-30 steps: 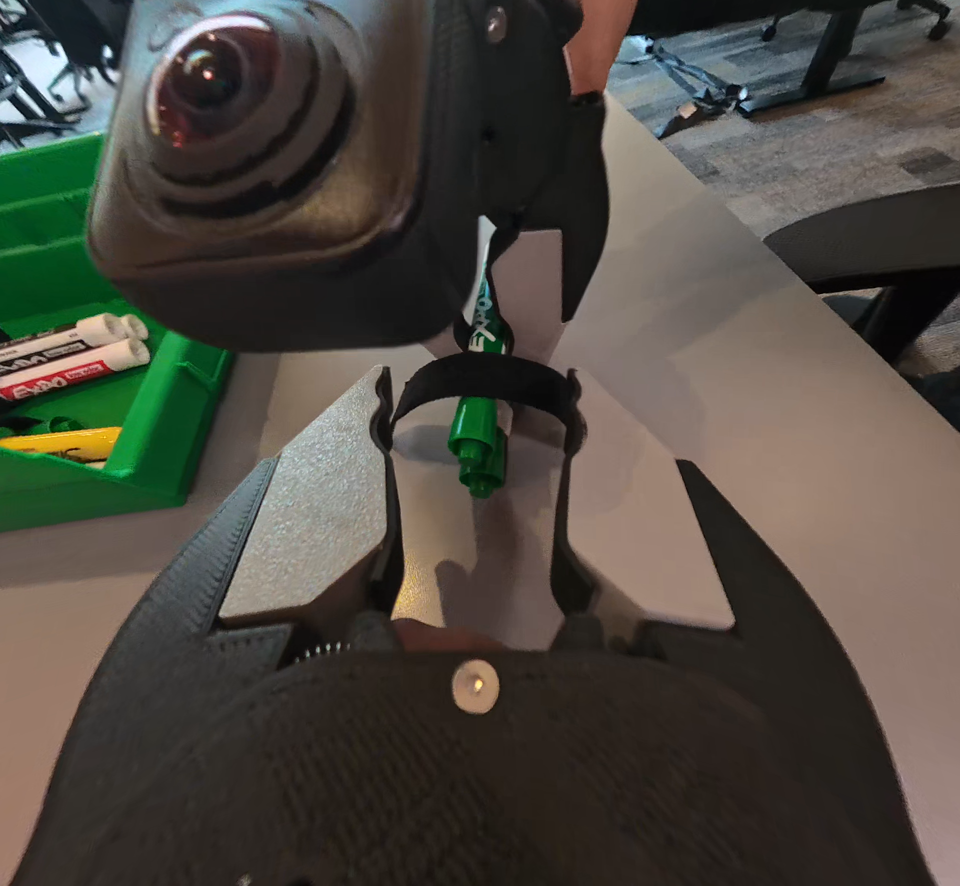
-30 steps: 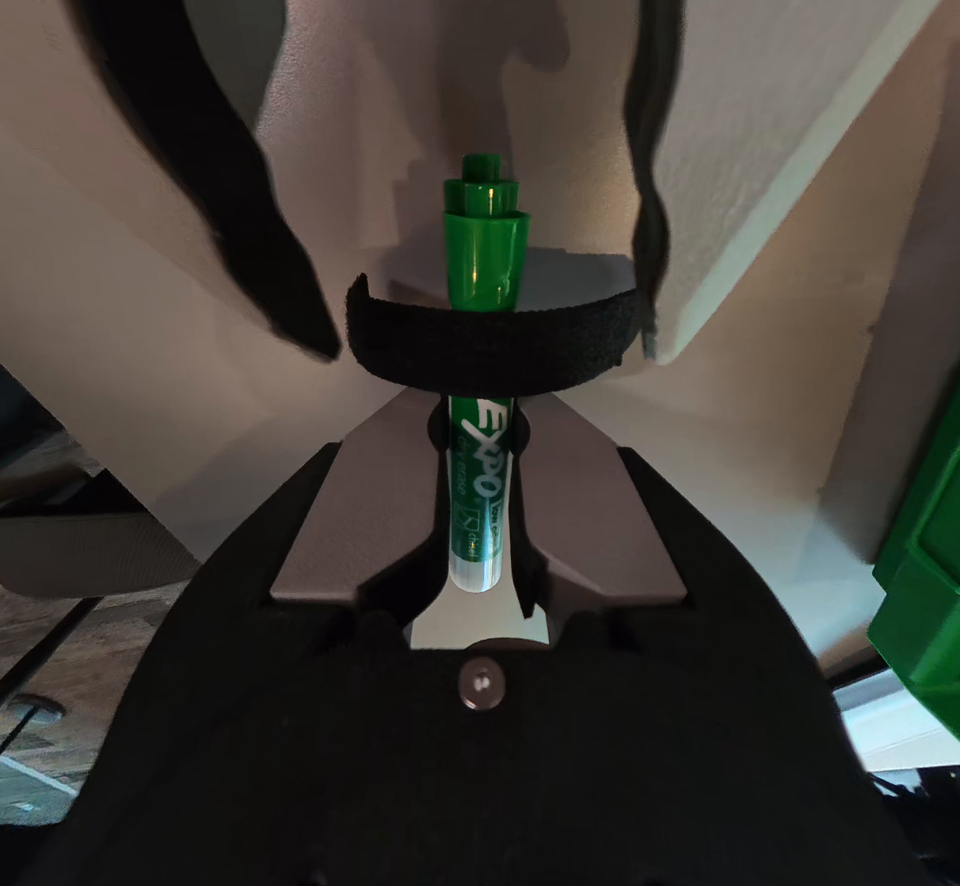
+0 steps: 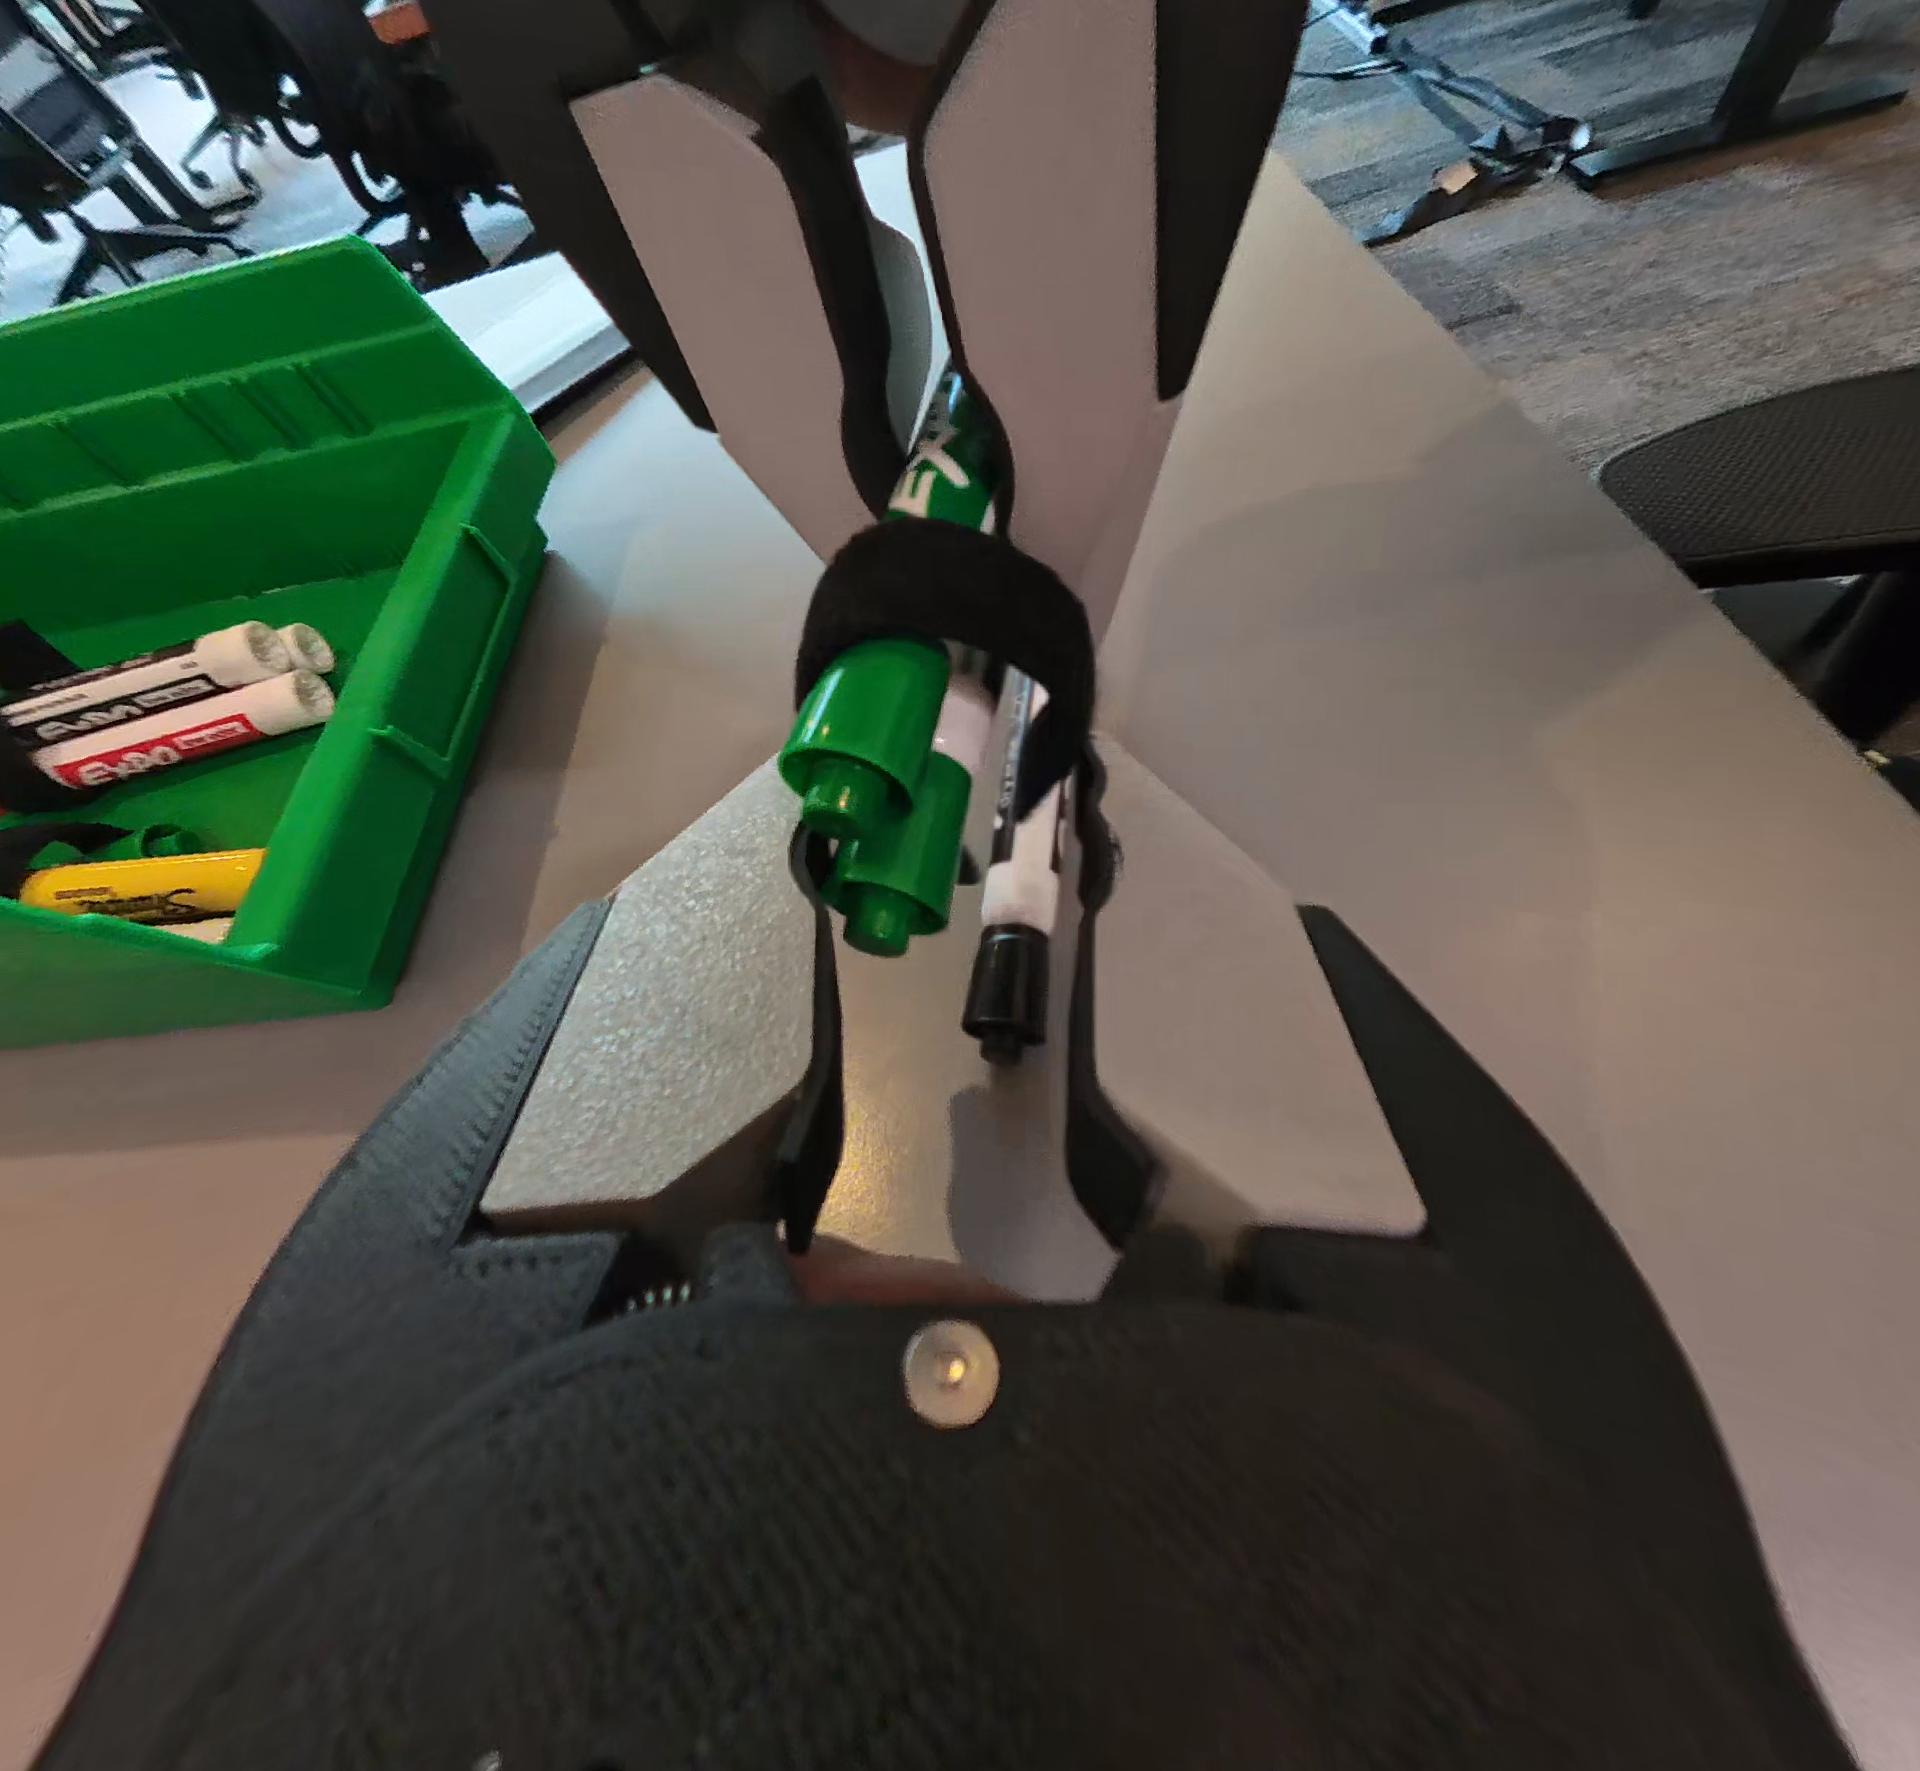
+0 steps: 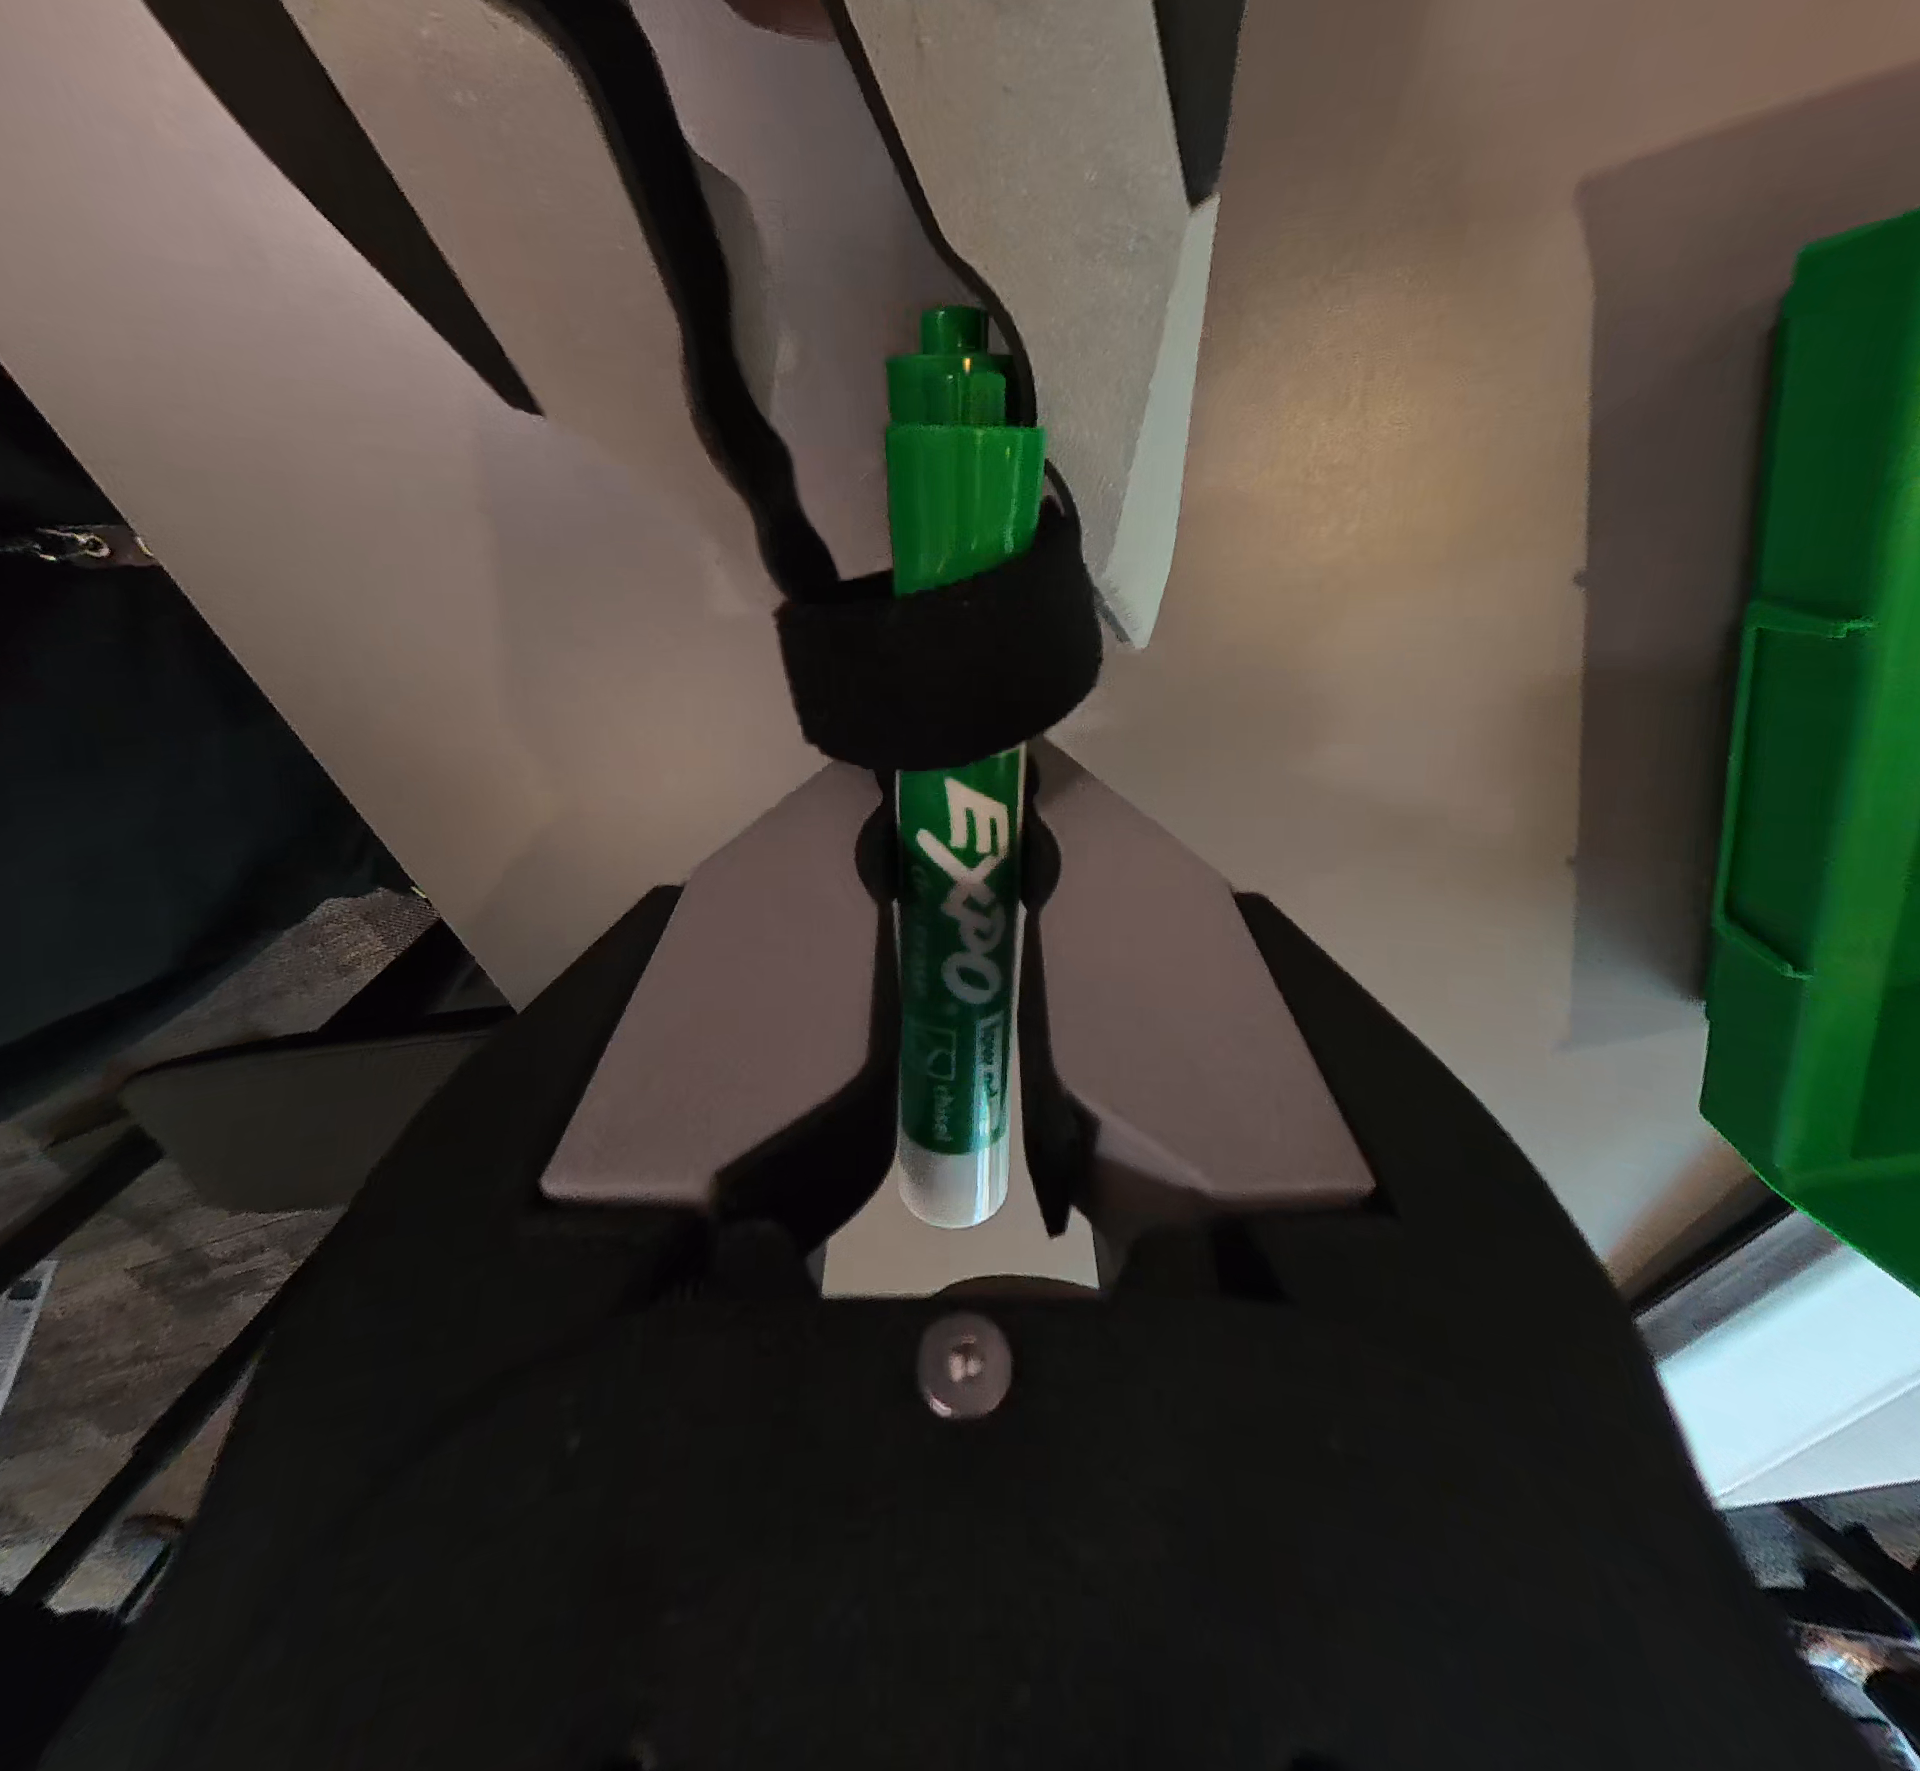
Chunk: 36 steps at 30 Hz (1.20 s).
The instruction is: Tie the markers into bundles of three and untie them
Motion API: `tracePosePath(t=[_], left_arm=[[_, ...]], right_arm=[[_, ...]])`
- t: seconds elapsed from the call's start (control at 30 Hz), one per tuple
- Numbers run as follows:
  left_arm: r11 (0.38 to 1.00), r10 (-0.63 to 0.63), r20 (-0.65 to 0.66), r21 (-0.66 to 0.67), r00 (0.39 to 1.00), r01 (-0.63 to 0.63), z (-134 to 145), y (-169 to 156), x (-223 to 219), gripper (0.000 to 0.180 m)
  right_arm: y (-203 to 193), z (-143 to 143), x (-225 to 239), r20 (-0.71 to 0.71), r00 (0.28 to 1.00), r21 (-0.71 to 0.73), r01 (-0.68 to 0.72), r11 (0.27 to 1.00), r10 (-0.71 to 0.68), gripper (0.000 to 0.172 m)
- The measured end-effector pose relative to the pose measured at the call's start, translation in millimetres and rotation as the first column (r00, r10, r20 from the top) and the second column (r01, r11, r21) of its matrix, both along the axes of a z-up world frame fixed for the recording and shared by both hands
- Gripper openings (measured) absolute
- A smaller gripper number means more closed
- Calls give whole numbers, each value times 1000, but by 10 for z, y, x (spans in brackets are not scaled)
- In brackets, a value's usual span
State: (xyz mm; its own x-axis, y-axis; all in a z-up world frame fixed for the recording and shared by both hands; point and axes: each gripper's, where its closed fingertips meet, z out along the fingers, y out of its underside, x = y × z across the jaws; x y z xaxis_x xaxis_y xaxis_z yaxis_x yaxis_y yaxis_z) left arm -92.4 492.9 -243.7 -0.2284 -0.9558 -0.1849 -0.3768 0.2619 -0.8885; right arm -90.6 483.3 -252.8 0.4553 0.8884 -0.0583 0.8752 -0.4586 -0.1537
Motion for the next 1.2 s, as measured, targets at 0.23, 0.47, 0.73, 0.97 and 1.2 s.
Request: tracePosePath(t=[0.23,0.47,0.73,0.97,1.2], left_arm=[[999,-29,-116,-38,993,25,-244,7,-87,61],[999,1,-119,-39,993,-6,-270,80,-91,52],[1000,-12,-88,-22,996,10,-220,54,-79,23],[991,-50,-76,-131,996,40,-175,-13,-95,16],[861,-97,24,-500,995,95,114,-147,-91,13]], right_arm=[[-26,-295,115,69,998,-29,-5,1000,7,15],[-27,-330,20,-57,998,-27,15,1000,-16,15],[-19,-192,-83,-177,984,31,28,999,-22,15],[-50,-103,-115,-245,969,46,42,998,-30,15],[-27,-190,-106,-184,983,107,14,994,6,14]])
